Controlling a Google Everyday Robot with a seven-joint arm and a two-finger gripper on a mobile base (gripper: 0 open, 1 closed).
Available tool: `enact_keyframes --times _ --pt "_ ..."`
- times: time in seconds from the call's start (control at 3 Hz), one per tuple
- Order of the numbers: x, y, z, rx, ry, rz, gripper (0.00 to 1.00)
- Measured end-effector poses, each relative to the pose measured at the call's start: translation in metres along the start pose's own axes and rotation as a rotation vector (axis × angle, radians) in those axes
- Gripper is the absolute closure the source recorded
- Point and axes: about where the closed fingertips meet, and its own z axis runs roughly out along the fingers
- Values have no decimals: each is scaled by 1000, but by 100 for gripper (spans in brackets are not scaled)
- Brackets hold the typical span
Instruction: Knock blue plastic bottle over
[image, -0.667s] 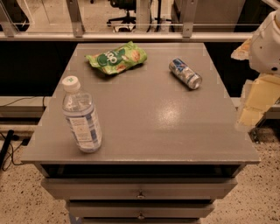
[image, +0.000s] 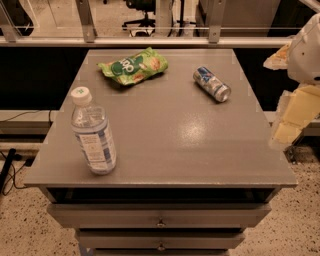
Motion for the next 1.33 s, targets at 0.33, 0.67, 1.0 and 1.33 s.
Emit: enact_keyframes --times 0.33,0.67,1.0,1.33 --pt "-22 -1 6 -29 -129 2 0" --pt "-62 4 14 -53 -288 -4 0" --pt "-76 5 11 -58 -336 -4 0" --pt "-76 5 11 -58 -336 -4 0"
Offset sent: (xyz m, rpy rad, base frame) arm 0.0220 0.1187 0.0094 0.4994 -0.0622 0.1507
